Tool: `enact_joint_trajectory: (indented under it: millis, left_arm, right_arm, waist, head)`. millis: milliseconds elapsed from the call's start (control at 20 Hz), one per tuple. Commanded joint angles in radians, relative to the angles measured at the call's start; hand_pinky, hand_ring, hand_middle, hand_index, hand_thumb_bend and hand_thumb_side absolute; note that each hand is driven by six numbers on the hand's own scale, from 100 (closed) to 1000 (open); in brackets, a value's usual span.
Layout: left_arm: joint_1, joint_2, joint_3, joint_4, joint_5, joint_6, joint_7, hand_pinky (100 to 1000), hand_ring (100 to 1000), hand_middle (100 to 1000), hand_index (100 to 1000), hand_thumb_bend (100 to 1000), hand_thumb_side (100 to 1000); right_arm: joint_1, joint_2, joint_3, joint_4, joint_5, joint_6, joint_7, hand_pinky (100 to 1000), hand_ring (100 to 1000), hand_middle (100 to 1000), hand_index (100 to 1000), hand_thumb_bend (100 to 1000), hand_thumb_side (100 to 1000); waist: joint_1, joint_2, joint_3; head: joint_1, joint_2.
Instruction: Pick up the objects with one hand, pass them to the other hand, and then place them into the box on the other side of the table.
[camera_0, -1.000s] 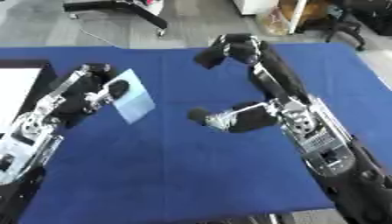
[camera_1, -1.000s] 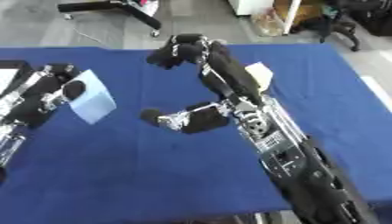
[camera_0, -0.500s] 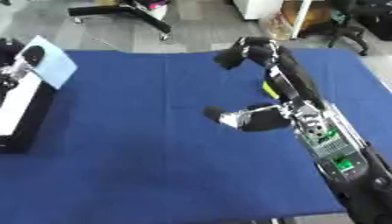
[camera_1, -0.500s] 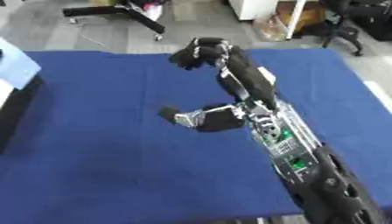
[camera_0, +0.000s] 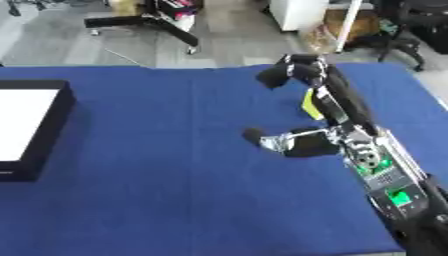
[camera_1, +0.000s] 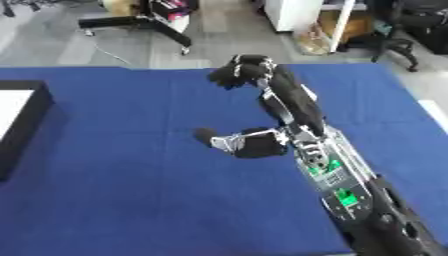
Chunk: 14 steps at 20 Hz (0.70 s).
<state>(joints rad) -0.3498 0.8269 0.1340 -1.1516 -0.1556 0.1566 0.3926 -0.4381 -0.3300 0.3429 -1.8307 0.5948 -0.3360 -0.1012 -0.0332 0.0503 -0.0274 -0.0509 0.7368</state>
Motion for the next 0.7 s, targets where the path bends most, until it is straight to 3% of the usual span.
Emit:
enact_joint_trajectory:
  millis: [50, 200, 350, 700]
  left_arm:
    - [-0.007, 0.045, -0.011, 0.023, -0.199, 0.040, -0.068, 514, 417, 255, 461, 562, 300]
    - [-0.019, 0.027, -0.021, 0.040, -0.326, 0.043, -0.148, 515, 416, 253, 459, 571, 299]
    - [-0.046, 0.001, -0.031, 0.069, -0.382, 0.041, -0.160, 505, 410, 247, 453, 579, 293]
    - [-0.083, -0.043, -0.055, 0.092, -0.347, 0.013, -0.107, 514, 444, 294, 494, 577, 315]
  right_arm:
    - [-0.006, -0.022, -0.015, -0.008, 0.007, 0.003, -0.009, 521, 542, 532, 700, 552, 346]
    - [-0.004, -0.021, -0.015, -0.007, 0.006, 0.002, -0.008, 520, 541, 532, 700, 552, 345]
    - [-0.003, -0.020, -0.015, -0.006, 0.005, 0.002, -0.007, 520, 540, 531, 699, 553, 344]
    - [-0.004, -0.014, -0.015, -0.005, 0.004, 0.002, -0.006, 520, 540, 531, 699, 553, 347]
  waist:
    - [0.006, -0.015, -0.002]
    - [0.005, -0.015, -0.003]
    - [0.003, -0.015, -0.004]
    - [0.000, -0.014, -0.008]
  head:
    - [0.005, -0.009]
    - [0.007, -0.009]
    - [0.009, -0.007]
    - [0.013, -0.003]
